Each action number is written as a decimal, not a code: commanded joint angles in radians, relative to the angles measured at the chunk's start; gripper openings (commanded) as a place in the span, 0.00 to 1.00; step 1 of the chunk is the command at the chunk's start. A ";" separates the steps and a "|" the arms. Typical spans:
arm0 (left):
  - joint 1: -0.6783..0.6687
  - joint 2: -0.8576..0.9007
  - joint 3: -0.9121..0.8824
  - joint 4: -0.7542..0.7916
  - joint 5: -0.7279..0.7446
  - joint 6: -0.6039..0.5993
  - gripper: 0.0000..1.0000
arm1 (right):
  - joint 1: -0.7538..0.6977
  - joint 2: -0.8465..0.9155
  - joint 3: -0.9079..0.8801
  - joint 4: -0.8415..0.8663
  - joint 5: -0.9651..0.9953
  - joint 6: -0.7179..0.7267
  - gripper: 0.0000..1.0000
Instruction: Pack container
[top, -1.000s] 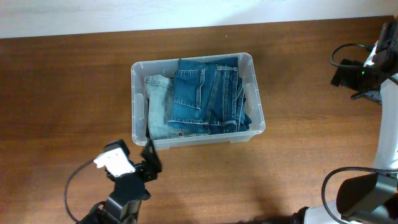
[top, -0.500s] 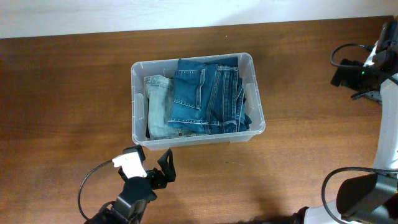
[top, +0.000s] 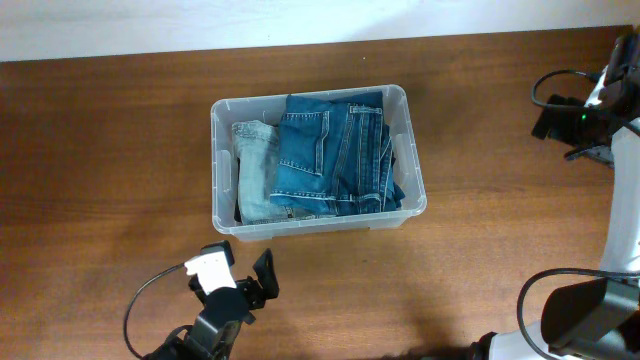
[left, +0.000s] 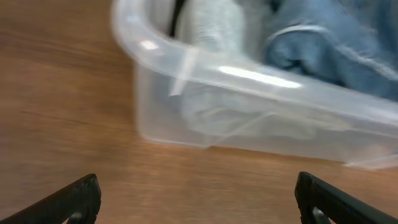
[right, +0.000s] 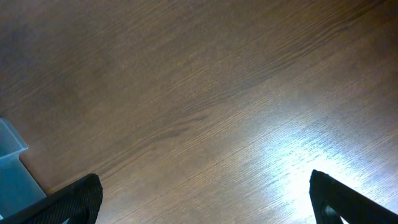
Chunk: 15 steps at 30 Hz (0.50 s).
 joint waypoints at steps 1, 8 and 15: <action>0.003 -0.006 -0.006 -0.046 -0.096 0.033 0.99 | -0.003 0.000 0.010 0.000 0.005 0.007 0.99; 0.003 -0.006 -0.060 -0.112 -0.145 0.033 0.99 | -0.003 0.000 0.010 0.000 0.005 0.007 0.98; 0.003 0.006 -0.062 -0.098 -0.150 0.038 0.99 | -0.003 0.000 0.010 0.000 0.005 0.007 0.99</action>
